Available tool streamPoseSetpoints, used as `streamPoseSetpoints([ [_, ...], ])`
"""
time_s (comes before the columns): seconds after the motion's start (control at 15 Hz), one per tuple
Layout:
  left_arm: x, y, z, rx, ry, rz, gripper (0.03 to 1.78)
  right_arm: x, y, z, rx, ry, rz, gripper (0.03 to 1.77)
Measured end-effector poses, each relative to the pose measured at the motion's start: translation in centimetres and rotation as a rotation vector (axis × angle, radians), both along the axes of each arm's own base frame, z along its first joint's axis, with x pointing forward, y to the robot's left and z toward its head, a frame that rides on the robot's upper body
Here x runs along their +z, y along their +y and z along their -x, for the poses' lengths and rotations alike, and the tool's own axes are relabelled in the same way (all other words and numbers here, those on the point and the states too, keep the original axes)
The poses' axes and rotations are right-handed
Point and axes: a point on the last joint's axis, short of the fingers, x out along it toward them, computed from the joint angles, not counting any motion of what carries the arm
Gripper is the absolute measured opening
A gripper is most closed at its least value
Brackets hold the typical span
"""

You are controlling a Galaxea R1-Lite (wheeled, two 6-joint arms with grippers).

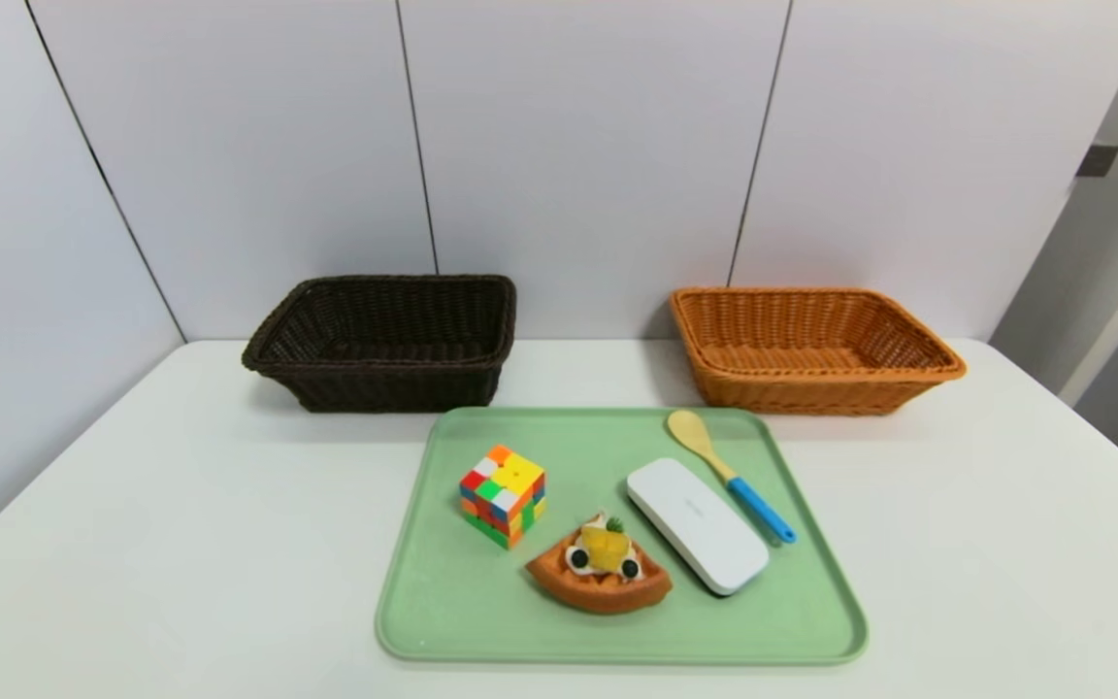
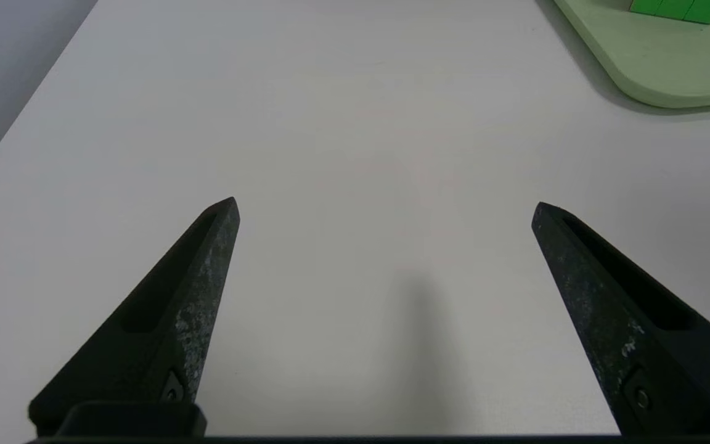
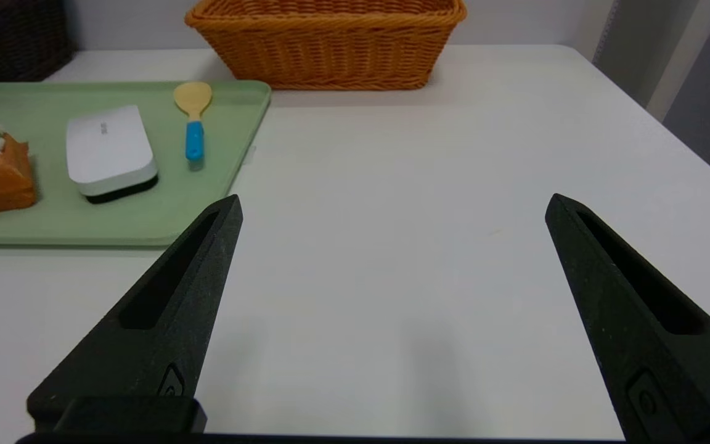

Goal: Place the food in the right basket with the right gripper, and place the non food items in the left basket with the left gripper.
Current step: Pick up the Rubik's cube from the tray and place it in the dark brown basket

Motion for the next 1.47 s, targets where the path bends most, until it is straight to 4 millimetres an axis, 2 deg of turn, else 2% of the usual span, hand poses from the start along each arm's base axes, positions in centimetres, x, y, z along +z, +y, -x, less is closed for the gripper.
streamPoseSetpoints([
  [0.2,2.7,0.1,1.4,0.037,0.017,-0.007,1.69,2.4,0.0,1.0,0.019,0.033,-0.004,1.70],
  [0.33,4.3,0.2,1.6,0.074,0.092,-0.017,1.69,4.3,0.1,1.5,0.033,0.074,-0.004,1.70],
  [0.53,7.8,0.2,0.7,0.093,0.149,-0.022,1.69,7.6,0.1,0.9,0.050,0.162,-0.005,1.70],
  [0.67,9.9,0.2,-0.9,0.092,0.215,-0.022,1.69,9.8,0.1,-0.5,0.057,0.230,-0.005,1.70],
  [0.8,11.7,0.2,-3.4,0.080,0.293,-0.012,1.69,11.7,0.1,-2.9,0.066,0.314,-0.004,1.70],
  [0.93,13.5,0.1,-6.8,0.037,0.360,0.019,1.69,13.4,0.2,-5.8,0.085,0.399,-0.006,1.70],
  [1.2,16.6,-0.3,-15.4,-0.056,0.451,0.065,1.69,16.7,0.9,-11.8,0.166,0.529,-0.003,1.70],
  [1.33,17.2,-1.1,-19.2,-0.107,0.489,0.074,1.69,17.1,1.7,-14.2,0.222,0.599,0.009,1.70],
  [1.47,17.4,-3.0,-22.1,-0.169,0.540,0.116,1.69,17.2,2.6,-16.4,0.274,0.649,0.017,1.70],
])
